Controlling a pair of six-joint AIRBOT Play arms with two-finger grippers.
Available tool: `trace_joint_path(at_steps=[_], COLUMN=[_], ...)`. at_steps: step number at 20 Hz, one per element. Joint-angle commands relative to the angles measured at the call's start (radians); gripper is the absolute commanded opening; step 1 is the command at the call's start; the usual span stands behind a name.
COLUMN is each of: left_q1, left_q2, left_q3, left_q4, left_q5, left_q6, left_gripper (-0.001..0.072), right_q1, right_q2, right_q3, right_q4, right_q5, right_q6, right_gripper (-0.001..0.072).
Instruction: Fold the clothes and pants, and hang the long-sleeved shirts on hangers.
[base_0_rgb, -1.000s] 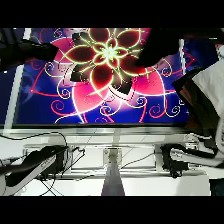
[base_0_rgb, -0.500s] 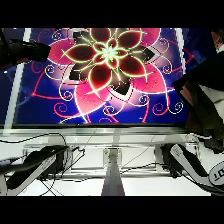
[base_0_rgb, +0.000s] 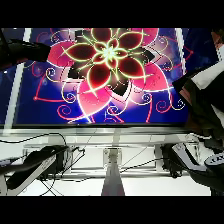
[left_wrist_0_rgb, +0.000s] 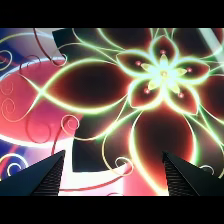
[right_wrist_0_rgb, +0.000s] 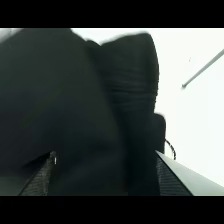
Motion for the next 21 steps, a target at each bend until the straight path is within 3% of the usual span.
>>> trace_joint_path(at_steps=[1,4,7,12,15,17,21], left_q1=[0.001,0.001,0.001,0.001,0.001,0.001,0.001], left_q2=[0.001,0.001,0.001,0.001,0.001,0.001,0.001], left_q3=[0.000,0.000,0.000,0.000,0.000,0.000,0.000], left_q4=[0.000,0.000,0.000,0.000,0.000,0.000,0.000], left_q5=[0.000,0.000,0.001,0.001,0.000,0.000,0.000], left_q6=[0.000,0.000,0.000,0.000,0.000,0.000,0.000], left_gripper=[0.0696,0.0696,0.0696,0.0696,0.0696,0.0695,0.0696], right_q1=[-0.031,0.005,0.185,0.647,0.896,1.012,1.078], right_q2=[-0.031,-0.053,-0.072,-0.110,-0.122,-0.129,-0.134], right_q3=[-0.003,-0.003,-0.003,-0.003,-0.003,-0.003,-0.003], right_q4=[0.079,0.244,0.297,0.295,0.266,0.201,0.192], right_q5=[-0.008,-0.047,-0.129,-0.210,-0.233,-0.237,-0.237], right_q6=[0.024,-0.089,-0.197,-0.222,-0.222,-0.275,-0.334], right_gripper=[0.0681,0.0678,0.0480,0.0020,0.0020,0.0020,0.0021])
